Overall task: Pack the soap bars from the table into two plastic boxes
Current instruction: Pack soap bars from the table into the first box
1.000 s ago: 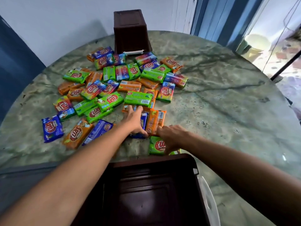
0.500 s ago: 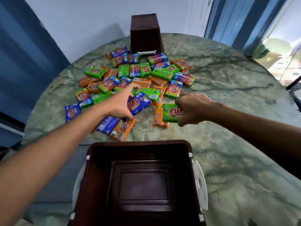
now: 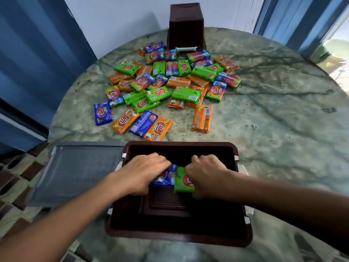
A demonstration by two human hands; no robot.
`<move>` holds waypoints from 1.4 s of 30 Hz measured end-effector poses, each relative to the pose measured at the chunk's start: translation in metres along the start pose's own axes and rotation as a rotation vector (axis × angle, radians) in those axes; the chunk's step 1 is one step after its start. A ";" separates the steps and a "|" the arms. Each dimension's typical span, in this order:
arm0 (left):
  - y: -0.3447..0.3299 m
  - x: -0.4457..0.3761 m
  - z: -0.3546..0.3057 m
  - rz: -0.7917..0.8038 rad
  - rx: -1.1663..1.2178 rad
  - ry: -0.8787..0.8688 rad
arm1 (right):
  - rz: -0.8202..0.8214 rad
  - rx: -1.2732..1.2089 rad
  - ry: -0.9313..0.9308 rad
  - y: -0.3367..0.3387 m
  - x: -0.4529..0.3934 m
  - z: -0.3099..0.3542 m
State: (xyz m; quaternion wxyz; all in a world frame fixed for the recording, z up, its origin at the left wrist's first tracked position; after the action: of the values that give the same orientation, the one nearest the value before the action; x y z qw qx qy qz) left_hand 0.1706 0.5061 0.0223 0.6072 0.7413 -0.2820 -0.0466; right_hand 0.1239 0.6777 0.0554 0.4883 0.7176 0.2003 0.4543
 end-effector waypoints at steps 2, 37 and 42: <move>-0.019 -0.005 0.010 -0.001 -0.043 -0.016 | 0.014 0.021 -0.037 -0.015 -0.014 0.005; 0.013 -0.111 0.185 -0.048 0.208 0.586 | -0.030 0.181 0.102 0.012 -0.232 -0.042; 0.008 -0.115 0.183 -0.118 0.128 0.574 | 0.023 0.145 -0.073 0.000 -0.217 -0.048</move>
State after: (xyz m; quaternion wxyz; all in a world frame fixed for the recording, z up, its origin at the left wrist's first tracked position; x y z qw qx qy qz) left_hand -0.0040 0.4002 -0.0490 0.6104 0.7760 -0.0578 0.1476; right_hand -0.0265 0.5434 -0.0382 0.4370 0.7693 0.2067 0.4178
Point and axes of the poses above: each hand's wrist, its own x-axis away from the middle knuckle, its own y-axis out of the back of the hand, z = x × y, the point moved 2 cm from there along -x, towards the middle knuckle, and after that the axes turned 7 degrees about x, right-handed, at the moved point
